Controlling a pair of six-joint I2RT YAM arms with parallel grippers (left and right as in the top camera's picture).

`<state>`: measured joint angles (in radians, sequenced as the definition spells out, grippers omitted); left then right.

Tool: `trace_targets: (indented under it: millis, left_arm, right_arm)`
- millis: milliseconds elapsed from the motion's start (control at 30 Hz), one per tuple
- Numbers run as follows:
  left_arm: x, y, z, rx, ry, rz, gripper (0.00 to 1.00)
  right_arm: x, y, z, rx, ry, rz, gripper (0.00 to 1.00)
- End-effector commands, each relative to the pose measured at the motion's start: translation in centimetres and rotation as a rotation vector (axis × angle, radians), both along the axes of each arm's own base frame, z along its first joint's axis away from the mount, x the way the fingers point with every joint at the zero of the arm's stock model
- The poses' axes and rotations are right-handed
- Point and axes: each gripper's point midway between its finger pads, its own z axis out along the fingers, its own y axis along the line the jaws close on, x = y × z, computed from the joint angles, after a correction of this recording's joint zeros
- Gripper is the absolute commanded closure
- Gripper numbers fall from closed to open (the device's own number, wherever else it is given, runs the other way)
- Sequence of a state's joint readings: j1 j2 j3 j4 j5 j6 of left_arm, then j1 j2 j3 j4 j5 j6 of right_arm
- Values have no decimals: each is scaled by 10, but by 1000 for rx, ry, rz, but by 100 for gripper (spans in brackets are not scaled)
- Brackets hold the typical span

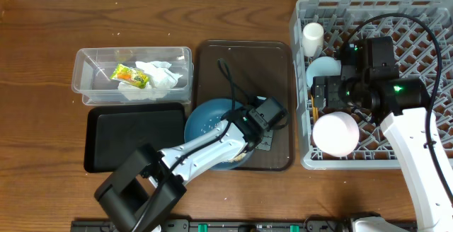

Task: Sort waste into correct bins and load items into the dishwasher rack
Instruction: 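Grasp the blue plate rim with the left gripper and lift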

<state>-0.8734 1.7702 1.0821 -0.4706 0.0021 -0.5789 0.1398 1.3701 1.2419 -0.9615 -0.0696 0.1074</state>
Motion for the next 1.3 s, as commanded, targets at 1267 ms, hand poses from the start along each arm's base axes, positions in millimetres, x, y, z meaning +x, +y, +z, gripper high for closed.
trace_targets:
  millis: [1267]
  left_arm:
    - [-17, -16, 92, 33, -72, -75, 94]
  right_arm:
    - [3, 3, 4, 0, -9, -7, 1]
